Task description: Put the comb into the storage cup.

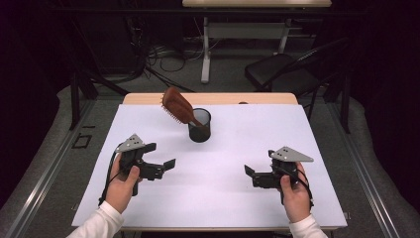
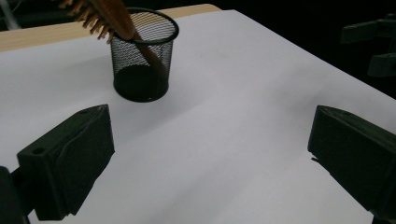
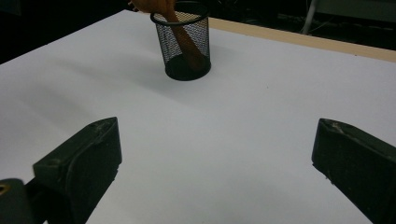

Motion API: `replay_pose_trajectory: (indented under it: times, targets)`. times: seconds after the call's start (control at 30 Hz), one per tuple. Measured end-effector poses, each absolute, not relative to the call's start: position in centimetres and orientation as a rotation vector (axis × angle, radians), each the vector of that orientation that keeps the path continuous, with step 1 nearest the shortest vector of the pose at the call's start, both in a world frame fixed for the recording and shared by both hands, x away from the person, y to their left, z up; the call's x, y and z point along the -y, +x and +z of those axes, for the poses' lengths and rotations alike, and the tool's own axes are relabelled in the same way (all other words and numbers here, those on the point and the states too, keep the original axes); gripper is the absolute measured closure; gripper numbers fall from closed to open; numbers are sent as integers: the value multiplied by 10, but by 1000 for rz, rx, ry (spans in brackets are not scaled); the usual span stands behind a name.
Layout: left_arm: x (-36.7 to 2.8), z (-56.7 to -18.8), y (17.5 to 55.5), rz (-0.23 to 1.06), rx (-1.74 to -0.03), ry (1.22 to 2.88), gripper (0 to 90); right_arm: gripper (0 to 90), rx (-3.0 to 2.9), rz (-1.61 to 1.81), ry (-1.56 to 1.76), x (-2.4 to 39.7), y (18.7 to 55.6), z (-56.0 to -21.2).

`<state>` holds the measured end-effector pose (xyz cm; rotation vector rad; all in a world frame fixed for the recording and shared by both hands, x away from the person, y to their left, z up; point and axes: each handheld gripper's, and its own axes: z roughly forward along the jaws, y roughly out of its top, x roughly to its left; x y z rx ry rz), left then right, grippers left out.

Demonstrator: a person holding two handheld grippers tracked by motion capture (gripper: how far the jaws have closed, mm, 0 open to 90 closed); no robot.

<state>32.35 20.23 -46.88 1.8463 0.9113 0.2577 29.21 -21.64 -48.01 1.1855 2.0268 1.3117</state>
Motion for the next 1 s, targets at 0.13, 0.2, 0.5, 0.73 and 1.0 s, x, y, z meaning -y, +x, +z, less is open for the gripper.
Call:
replay_pose_trajectory:
  times: [0.13,0.2,0.5,0.73,1.0]
  targets:
    - [-211,-476,320,246,-938,1823,5,14,-2021,1304,1189,222,289,-481]
    - [-214,-477,318,251,-944,1816,5,14,-2021,1298,1193,224,288,-481]
    - [-222,-481,308,264,-949,1790,5,14,-1984,1303,1239,239,280,-488]
    - [-229,-491,302,254,-982,1750,5,24,-1951,1293,1284,255,276,-493]
    - [-235,-502,299,264,-1001,1726,6,25,-1935,1278,1314,266,271,-499]
